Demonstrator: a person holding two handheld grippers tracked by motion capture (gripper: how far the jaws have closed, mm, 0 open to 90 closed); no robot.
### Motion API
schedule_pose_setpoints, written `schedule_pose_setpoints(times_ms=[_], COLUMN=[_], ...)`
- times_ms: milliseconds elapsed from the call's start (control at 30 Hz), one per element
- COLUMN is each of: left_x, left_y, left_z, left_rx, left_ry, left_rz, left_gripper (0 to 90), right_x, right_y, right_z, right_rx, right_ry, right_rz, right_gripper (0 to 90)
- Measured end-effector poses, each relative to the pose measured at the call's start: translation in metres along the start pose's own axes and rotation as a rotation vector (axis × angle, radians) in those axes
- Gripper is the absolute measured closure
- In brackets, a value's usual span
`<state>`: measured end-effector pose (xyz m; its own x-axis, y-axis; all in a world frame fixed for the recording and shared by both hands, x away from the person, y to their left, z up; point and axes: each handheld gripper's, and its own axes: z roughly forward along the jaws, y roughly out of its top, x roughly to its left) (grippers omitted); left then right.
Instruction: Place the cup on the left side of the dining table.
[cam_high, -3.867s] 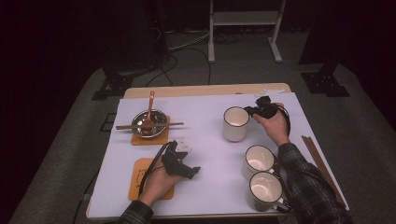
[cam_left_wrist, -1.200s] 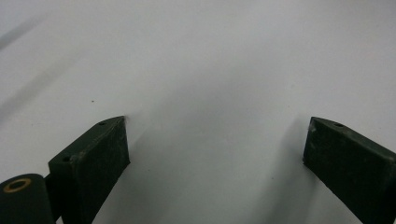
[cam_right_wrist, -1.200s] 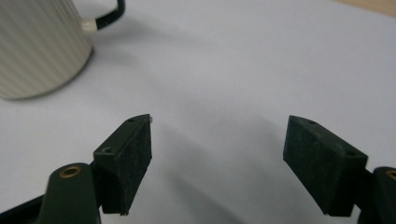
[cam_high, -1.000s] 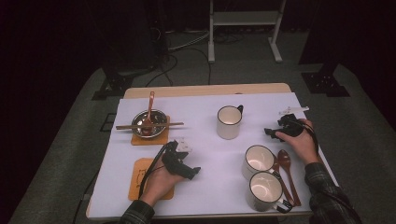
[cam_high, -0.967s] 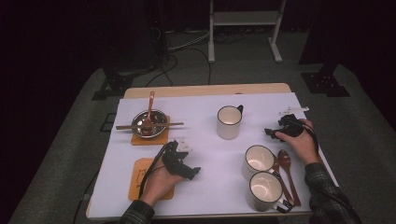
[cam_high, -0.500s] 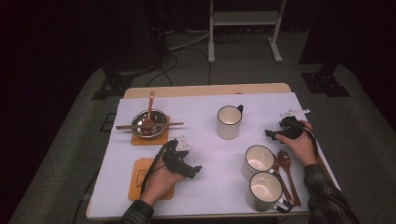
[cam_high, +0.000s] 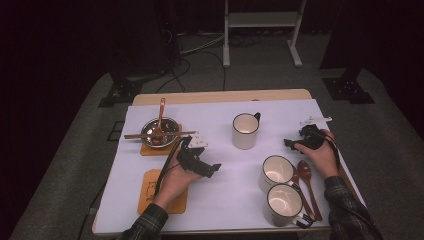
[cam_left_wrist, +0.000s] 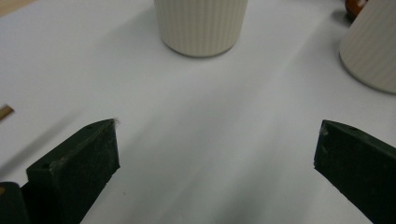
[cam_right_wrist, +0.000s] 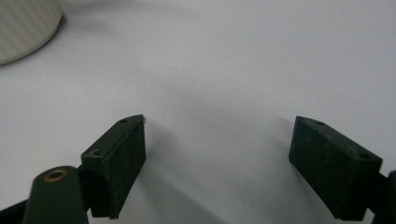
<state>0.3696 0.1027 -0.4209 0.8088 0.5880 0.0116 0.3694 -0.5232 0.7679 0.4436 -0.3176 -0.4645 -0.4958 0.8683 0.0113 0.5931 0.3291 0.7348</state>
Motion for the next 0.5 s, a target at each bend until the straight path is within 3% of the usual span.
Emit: schedule_pose_setpoints(times_ms=[133,267,333,500], left_x=[0.006,0.009,0.013,0.018], left_y=[0.013,0.019,0.024,0.031], left_z=[0.006,0.011,0.016,0.026], left_rx=[-0.047,-0.062,-0.088,-0.109], left_ry=[0.0,-0.013,-0.02,-0.017], left_rz=[-0.005,-0.011,-0.039,-0.004], left_gripper=[0.0,0.0,0.0,0.0], right_x=[0.0,0.0,0.0,0.0], right_y=[0.0,0.0,0.0,0.0], right_z=[0.0,0.0,0.0,0.0], right_rx=[0.0,0.001,0.0,0.0], right_ry=[0.0,0.0,0.0,0.0], right_rz=[0.001,0.001,0.001,0.002], right_gripper=[17.1,17.1,17.1,17.1])
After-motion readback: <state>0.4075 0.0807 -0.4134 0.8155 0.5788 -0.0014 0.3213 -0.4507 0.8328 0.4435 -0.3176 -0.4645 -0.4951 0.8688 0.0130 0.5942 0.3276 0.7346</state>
